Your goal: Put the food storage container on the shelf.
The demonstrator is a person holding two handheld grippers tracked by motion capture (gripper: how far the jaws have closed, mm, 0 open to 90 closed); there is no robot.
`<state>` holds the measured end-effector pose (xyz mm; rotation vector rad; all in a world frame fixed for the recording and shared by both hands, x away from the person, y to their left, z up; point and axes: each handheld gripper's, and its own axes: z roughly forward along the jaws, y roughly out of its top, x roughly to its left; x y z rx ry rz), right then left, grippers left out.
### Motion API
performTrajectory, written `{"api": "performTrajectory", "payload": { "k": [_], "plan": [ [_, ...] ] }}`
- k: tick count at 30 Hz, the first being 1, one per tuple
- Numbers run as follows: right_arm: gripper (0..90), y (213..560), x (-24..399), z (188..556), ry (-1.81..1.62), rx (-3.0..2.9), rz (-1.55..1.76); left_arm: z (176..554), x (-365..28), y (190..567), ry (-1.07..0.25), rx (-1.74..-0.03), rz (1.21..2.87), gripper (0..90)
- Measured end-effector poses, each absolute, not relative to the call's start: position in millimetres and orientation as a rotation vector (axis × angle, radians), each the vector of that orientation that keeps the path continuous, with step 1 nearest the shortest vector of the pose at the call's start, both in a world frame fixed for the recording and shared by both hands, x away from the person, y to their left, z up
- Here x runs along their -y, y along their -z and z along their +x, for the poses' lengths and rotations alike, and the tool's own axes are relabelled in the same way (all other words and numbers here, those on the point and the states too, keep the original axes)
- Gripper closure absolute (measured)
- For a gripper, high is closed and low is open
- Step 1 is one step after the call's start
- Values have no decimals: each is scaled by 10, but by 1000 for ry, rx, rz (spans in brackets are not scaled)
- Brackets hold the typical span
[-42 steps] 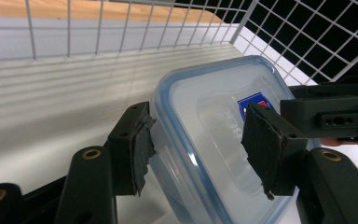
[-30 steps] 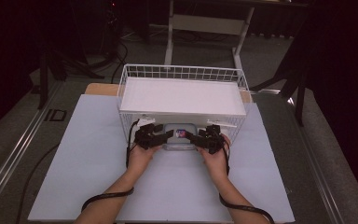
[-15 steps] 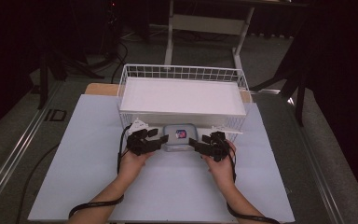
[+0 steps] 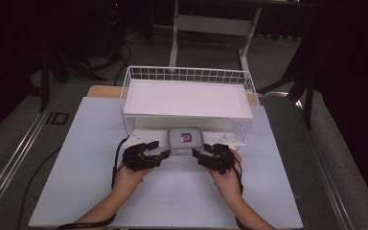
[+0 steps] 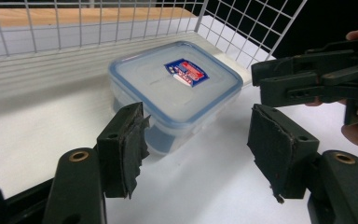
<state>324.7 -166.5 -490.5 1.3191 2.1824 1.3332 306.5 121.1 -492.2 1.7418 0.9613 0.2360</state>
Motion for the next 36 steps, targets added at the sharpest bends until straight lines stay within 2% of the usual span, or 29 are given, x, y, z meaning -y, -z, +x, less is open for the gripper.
{"api": "performTrajectory", "payload": {
  "k": [2,4,6,9,11,13,16,20,36],
  "plan": [
    [559,4925,1645,3228,-1311,-2195,1305,3039,-1241,4931,-228,-964,1731,332],
    [622,4946,1625,3215,-1302,-2207,1299,3019,-1251,4942,-237,-978,1746,288],
    [692,4974,1609,3211,-1298,-2222,1303,3008,-1265,4965,-227,-994,1753,289],
    [844,5021,1587,3217,-1286,-2246,1301,2991,-1298,5011,-185,-996,1745,289],
    [893,5046,1573,3222,-1283,-2255,1300,2976,-1298,5038,-222,-987,1765,263],
    [895,5076,1543,3233,-1262,-2274,1296,2964,-1302,5068,-256,-949,1777,210],
    [897,5111,1505,3244,-1243,-2295,1285,2953,-1294,5103,-302,-915,1794,15],
    [897,5137,1460,3272,-1236,-2294,1280,2963,-1305,5144,-308,-957,1792,7],
    [896,5175,1307,3373,-1213,-2303,1247,2931,-1267,5167,-353,-913,1812,8]
  ]
}}
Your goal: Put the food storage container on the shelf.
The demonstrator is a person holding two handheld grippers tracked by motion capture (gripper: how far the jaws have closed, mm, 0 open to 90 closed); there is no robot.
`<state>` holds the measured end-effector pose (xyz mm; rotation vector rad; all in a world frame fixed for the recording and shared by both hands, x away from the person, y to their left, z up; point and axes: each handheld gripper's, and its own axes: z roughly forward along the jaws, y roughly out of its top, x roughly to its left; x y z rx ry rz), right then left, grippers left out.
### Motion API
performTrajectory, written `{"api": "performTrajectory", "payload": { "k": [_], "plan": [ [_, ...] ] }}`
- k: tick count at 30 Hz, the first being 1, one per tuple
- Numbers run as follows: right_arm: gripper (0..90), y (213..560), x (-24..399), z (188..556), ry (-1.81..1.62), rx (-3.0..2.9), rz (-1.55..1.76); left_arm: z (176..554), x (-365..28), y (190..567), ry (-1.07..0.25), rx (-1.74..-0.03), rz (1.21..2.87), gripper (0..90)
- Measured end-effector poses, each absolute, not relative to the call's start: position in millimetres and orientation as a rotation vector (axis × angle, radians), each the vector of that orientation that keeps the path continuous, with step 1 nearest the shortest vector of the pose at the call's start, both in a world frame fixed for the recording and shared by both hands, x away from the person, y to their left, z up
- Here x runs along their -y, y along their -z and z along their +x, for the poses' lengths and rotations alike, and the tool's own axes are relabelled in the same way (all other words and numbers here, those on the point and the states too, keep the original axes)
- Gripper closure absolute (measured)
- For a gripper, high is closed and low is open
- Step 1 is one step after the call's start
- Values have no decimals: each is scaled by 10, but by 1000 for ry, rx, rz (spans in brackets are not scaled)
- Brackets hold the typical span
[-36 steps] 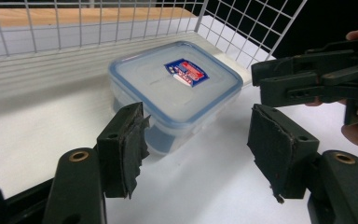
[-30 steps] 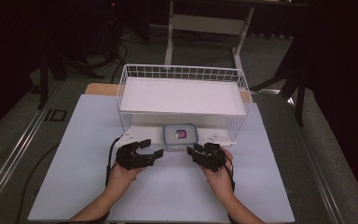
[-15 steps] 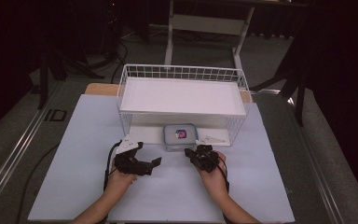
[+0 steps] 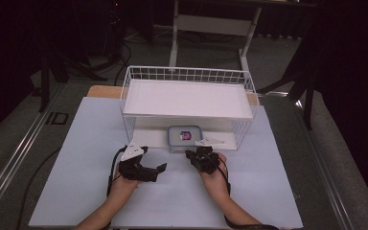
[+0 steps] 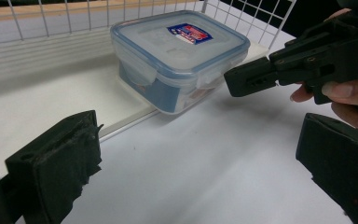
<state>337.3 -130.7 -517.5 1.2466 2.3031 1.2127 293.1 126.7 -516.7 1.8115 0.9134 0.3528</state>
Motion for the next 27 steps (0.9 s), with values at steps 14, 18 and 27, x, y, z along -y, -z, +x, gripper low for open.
{"api": "performTrajectory", "payload": {
  "k": [14,18,27],
  "plan": [
    [893,5204,1232,3580,-1189,-2247,1281,2879,-1212,5175,-377,-861,1824,8],
    [892,5206,1220,3609,-1195,-2246,1292,2877,-1208,5179,-372,-862,1826,8],
    [892,5198,1147,3683,-1203,-2242,1293,2869,-1213,5167,-378,-855,1815,8]
  ]
}}
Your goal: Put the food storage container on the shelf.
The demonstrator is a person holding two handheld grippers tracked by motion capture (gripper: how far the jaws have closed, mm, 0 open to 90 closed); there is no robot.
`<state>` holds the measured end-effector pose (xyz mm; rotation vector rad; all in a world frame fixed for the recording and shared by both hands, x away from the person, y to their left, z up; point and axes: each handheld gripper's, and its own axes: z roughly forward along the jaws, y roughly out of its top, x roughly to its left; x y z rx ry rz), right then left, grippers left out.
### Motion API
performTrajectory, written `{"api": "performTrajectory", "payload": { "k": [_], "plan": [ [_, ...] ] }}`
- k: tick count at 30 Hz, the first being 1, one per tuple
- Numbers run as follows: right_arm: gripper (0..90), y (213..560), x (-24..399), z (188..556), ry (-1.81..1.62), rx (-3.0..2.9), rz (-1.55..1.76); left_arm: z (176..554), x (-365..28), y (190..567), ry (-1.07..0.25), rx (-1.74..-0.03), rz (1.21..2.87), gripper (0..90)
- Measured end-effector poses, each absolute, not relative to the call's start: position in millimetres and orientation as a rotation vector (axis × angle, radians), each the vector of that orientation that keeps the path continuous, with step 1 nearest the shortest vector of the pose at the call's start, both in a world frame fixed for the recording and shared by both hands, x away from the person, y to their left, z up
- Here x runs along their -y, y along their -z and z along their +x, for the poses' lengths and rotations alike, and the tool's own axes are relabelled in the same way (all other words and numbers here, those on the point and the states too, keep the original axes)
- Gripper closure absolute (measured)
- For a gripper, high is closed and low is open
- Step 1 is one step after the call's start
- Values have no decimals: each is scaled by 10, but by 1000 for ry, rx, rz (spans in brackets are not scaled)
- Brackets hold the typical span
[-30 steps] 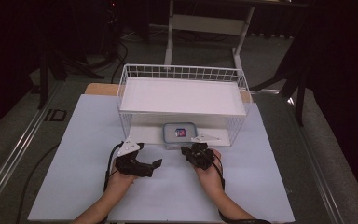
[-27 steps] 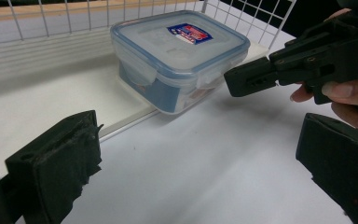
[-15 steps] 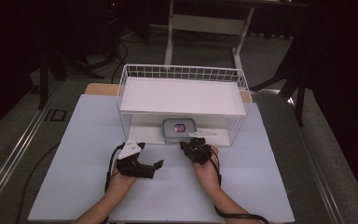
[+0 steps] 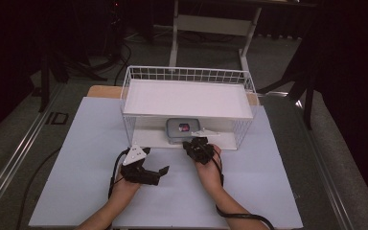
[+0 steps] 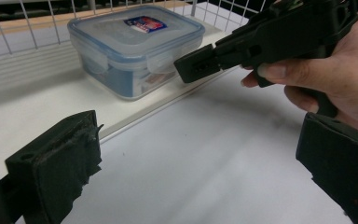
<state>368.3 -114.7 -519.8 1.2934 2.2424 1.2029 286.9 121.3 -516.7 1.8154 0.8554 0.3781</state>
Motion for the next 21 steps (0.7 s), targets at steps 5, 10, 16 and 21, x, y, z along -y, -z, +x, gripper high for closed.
{"api": "performTrajectory", "payload": {
  "k": [5,10,16,21],
  "plan": [
    [892,5175,1077,3706,-1195,-2241,1268,2867,-1237,5163,-382,-863,1810,8],
    [889,5157,1022,3754,-1201,-2229,1267,2870,-1250,5158,-382,-870,1802,8],
    [888,5162,972,3842,-1208,-2211,1285,2864,-1251,5158,-382,-866,1803,8],
    [879,5178,967,3886,-1189,-2201,1269,2857,-1245,5154,-384,-861,1808,8]
  ]
}}
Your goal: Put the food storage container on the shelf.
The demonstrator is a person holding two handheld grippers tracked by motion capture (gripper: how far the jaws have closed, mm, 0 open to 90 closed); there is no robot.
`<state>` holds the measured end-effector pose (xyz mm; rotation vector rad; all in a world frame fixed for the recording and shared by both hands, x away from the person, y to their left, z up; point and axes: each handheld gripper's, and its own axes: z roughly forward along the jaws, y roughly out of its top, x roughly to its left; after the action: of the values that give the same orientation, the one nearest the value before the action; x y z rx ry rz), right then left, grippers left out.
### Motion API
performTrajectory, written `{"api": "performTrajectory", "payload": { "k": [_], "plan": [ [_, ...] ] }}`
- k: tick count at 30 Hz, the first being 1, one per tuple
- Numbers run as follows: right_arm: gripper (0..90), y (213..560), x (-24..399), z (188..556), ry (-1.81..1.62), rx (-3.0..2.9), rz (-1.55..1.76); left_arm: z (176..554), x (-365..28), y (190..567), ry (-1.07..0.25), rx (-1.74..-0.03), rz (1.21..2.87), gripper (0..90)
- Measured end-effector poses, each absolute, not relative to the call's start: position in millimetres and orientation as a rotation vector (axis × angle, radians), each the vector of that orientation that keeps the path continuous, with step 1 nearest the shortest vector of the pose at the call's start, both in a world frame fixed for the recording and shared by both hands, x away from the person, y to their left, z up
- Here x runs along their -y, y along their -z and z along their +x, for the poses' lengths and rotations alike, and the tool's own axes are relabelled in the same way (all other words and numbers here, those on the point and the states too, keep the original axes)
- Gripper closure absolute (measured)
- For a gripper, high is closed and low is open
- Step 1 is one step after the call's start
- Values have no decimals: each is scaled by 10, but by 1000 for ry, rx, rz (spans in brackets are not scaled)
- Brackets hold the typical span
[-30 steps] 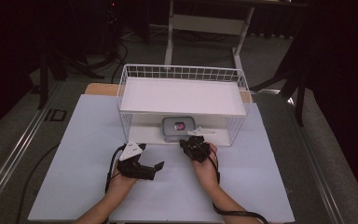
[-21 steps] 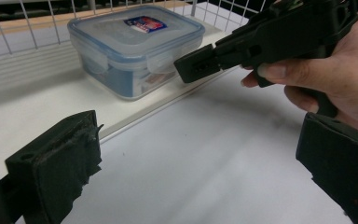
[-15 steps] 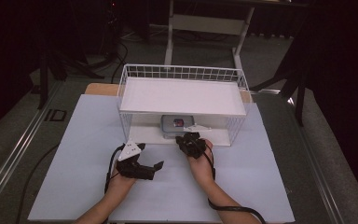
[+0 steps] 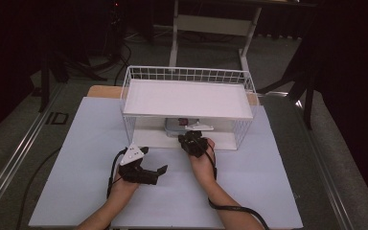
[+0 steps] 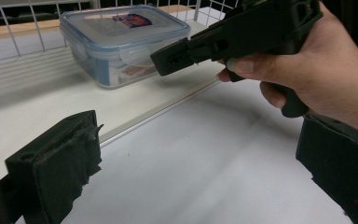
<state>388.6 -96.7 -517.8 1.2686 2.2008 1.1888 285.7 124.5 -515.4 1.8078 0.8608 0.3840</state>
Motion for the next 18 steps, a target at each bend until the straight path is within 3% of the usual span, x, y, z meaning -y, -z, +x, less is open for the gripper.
{"api": "performTrajectory", "payload": {
  "k": [18],
  "plan": [
    [827,5158,1128,3824,-1198,-2184,1261,2862,-1225,5161,-367,-860,1812,8]
  ]
}}
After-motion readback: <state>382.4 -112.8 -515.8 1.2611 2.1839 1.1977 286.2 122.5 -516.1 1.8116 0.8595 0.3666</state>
